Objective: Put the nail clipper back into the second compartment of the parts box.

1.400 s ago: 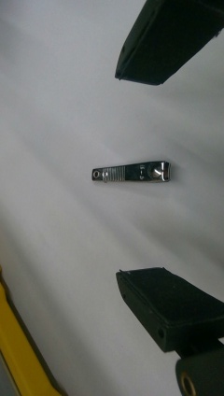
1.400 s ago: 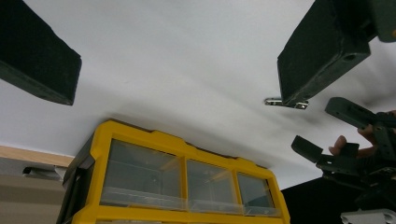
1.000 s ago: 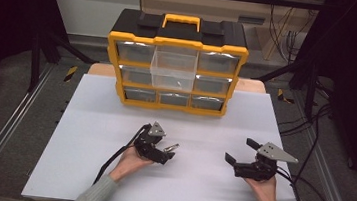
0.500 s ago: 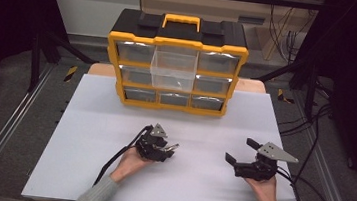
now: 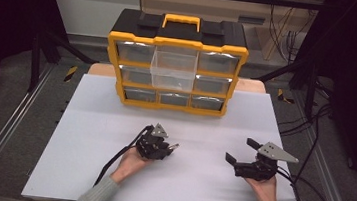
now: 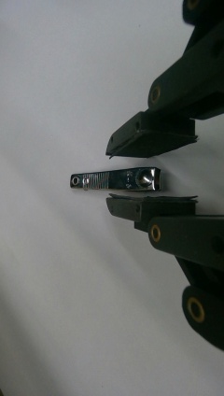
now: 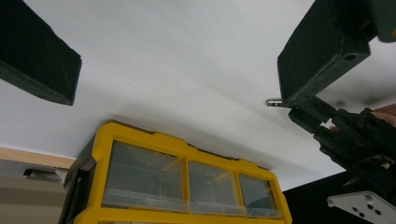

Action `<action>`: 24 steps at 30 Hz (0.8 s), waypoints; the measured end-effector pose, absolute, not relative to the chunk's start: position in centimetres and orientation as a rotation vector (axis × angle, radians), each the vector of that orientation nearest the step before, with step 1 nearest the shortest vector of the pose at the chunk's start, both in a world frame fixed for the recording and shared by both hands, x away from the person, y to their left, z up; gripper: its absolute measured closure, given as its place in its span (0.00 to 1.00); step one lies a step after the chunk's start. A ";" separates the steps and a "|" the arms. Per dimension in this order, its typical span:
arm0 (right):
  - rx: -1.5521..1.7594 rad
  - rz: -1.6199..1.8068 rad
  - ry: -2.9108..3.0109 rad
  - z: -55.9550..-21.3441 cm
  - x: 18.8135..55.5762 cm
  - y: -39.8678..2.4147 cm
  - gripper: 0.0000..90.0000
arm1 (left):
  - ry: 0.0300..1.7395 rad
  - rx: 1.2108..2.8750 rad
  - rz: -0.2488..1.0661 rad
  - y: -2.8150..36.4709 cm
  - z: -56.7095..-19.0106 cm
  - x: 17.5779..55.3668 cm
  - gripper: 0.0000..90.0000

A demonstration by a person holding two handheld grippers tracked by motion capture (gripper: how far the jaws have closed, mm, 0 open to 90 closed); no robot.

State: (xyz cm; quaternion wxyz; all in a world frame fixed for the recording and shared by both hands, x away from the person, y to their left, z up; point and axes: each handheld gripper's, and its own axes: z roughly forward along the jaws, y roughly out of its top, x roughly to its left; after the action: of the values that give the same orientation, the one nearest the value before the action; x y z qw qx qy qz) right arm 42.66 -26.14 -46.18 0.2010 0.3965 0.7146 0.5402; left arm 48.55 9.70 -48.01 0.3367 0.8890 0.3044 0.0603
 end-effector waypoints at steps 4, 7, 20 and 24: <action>1.107 1.509 1.997 -46.2 42.7 -26.1 0.00 | 0.793 2.326 0.171 9.6 -48.0 48.5 0.80; 1.109 1.510 1.996 -46.2 42.7 -26.1 0.00 | 0.794 2.329 0.175 9.6 -48.0 48.5 0.81; 1.110 1.507 1.999 -46.2 42.7 -26.1 0.00 | 0.789 2.351 0.187 9.4 -47.8 48.5 0.86; 1.109 1.508 1.999 -46.2 42.7 -26.1 0.00 | 0.794 2.347 0.183 9.4 -47.8 48.6 0.87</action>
State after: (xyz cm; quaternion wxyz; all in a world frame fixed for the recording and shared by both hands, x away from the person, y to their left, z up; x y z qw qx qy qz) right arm 42.68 -26.14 -46.18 0.2000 0.3969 0.7151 0.5396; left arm 48.57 9.44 -47.83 0.3225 0.8942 0.3025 0.0698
